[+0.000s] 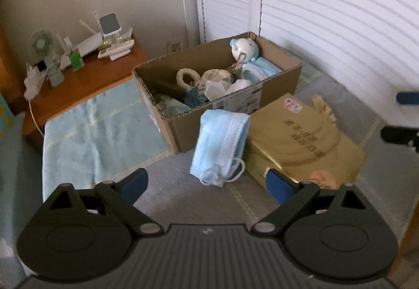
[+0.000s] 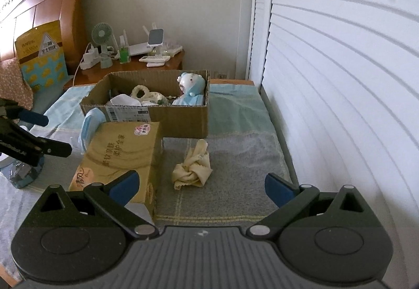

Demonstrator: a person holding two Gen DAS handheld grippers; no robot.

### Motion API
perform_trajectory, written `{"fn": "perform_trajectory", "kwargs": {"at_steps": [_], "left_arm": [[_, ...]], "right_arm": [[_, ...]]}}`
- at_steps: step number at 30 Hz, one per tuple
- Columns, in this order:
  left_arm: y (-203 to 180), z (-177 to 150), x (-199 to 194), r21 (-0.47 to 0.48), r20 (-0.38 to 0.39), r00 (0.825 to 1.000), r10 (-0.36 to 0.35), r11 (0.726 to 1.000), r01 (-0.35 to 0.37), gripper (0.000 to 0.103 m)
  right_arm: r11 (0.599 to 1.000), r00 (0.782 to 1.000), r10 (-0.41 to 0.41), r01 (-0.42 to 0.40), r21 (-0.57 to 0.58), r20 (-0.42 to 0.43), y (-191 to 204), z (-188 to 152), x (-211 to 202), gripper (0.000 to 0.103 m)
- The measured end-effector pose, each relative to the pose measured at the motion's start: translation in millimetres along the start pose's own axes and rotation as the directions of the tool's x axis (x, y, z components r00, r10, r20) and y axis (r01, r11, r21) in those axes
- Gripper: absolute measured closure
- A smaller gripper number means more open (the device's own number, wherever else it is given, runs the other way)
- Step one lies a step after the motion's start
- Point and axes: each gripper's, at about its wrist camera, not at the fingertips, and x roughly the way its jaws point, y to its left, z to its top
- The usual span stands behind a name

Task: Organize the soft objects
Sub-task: 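Withdraw the left tool from the box toward the blue face mask, then grasp the blue face mask with the left tool and lift it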

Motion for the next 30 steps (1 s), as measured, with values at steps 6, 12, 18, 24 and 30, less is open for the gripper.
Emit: {"fn": "perform_trajectory", "kwargs": {"at_steps": [6,12,18,24,30], "left_arm": [[-1,5,19,0.045,-0.014,1.000,-0.003,0.999,0.004,0.011],[-3,9,34,0.063,-0.040,0.999,-0.014,0.998,0.017,0.025],[-6,14,40,0.081,-0.041,0.999,-0.021,0.996,0.024,0.035],[-8,18,48,0.094,-0.057,0.998,-0.022,0.995,0.027,0.052],[-9,18,45,0.094,-0.054,0.998,-0.031,0.995,0.036,0.071]], "right_arm": [[1.000,1.000,-0.001,0.001,0.001,-0.020,-2,1,11,0.000],[1.000,0.999,-0.001,0.001,0.008,-0.035,-5,3,21,0.000],[1.000,0.999,0.008,-0.007,0.013,-0.041,-7,4,27,0.000],[1.000,0.999,0.016,-0.016,0.016,-0.045,-7,3,29,0.000],[1.000,0.999,0.017,-0.016,0.017,-0.041,-8,4,28,0.000]]}}
